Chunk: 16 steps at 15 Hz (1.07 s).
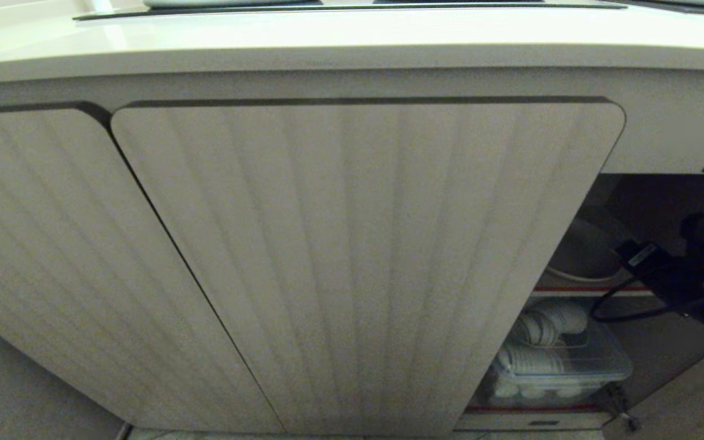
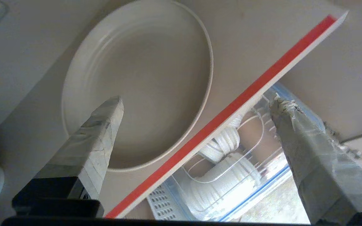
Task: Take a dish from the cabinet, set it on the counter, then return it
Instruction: Put it back into the cabinet, then close the cabinet door
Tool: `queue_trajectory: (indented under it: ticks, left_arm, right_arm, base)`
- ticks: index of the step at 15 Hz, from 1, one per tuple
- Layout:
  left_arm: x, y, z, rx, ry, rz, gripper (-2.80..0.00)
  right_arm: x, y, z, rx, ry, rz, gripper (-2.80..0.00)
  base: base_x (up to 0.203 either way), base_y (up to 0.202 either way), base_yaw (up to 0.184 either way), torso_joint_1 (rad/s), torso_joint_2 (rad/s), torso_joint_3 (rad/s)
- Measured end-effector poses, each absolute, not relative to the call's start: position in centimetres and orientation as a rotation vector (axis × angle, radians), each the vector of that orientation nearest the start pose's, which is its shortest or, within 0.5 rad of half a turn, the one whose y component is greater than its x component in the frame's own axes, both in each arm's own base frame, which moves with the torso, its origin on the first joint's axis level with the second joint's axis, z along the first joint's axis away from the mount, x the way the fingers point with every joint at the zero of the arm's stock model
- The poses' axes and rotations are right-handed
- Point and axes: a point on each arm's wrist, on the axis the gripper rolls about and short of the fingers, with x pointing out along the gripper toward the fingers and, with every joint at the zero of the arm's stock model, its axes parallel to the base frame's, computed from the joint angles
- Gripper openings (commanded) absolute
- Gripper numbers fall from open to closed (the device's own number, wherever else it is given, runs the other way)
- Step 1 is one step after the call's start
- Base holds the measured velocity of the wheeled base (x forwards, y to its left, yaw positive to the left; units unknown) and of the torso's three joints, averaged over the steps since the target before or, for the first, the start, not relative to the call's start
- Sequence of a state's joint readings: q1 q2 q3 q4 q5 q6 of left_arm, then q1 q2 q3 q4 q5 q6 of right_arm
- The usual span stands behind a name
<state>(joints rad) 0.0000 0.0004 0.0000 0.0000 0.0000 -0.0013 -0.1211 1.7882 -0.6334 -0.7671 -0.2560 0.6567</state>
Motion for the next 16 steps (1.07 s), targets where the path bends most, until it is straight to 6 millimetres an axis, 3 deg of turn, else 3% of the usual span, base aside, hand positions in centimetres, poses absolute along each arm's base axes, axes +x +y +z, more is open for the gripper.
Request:
queue_trajectory:
  ticks: [16]
  left_arm:
    - [-2.3, 0.0, 7.5, -0.001, 0.000, 0.000, -2.80]
  right_arm:
    - [25.4, -2.9, 13.8, 0.290, 0.117, -0.314, 0.00]
  base:
    - [0.000, 0.000, 0.000, 0.000, 0.00, 0.000]
